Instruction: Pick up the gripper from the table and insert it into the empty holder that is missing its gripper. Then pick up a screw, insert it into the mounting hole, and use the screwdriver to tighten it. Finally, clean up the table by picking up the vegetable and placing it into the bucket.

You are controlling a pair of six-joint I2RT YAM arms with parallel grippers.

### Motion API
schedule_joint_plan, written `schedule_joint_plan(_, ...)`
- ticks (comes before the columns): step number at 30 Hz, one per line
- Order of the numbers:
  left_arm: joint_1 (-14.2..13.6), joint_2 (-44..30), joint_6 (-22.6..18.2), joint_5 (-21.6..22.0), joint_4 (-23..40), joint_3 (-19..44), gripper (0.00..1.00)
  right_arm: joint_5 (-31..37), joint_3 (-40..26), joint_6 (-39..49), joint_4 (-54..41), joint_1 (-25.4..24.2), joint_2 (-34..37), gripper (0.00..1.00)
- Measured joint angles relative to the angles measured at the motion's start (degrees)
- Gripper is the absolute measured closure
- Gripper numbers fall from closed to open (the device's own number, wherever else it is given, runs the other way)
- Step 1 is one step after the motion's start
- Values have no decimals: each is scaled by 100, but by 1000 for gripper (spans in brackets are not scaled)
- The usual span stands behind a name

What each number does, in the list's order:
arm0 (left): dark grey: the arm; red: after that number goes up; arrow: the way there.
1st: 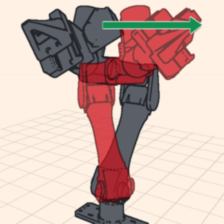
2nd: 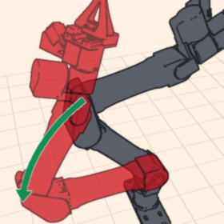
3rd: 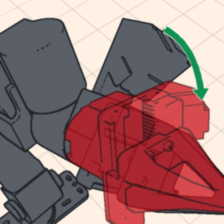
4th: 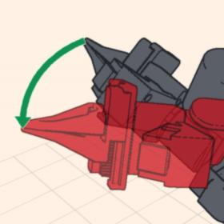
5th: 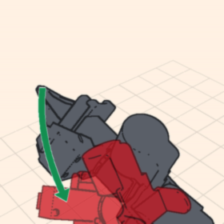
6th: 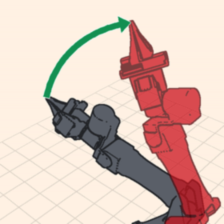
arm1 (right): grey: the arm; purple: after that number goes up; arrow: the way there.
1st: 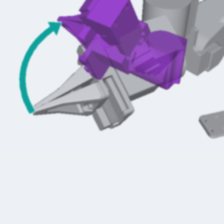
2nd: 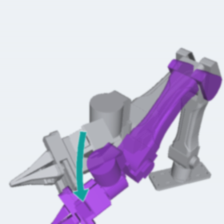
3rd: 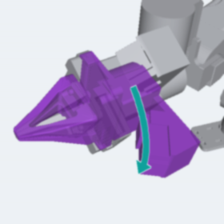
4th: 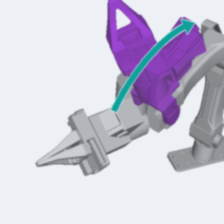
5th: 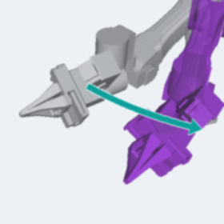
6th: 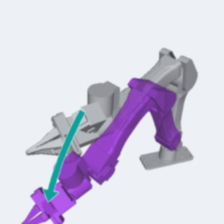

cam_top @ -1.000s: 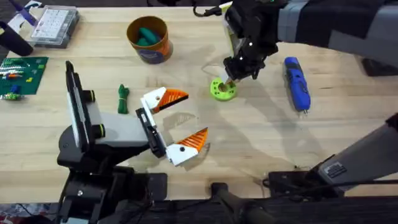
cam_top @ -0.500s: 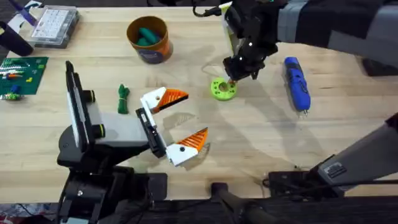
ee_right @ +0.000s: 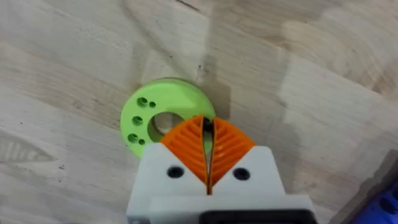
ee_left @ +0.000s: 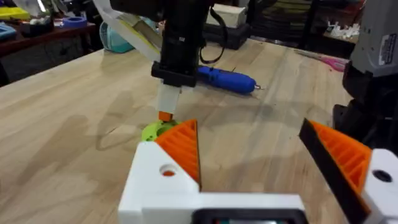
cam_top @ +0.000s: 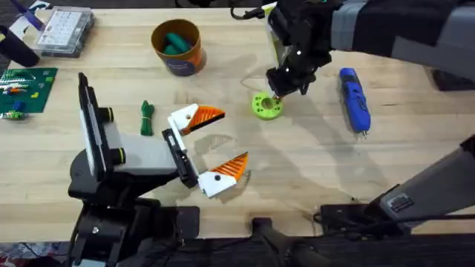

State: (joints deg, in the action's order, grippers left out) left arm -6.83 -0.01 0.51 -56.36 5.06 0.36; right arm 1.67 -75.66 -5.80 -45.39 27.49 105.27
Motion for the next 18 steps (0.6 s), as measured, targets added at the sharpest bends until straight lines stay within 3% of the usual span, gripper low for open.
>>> schedule_joint_plan(18, 0, 0, 0, 0, 0, 0, 14, 0, 0, 2, 1, 0, -32, 994)
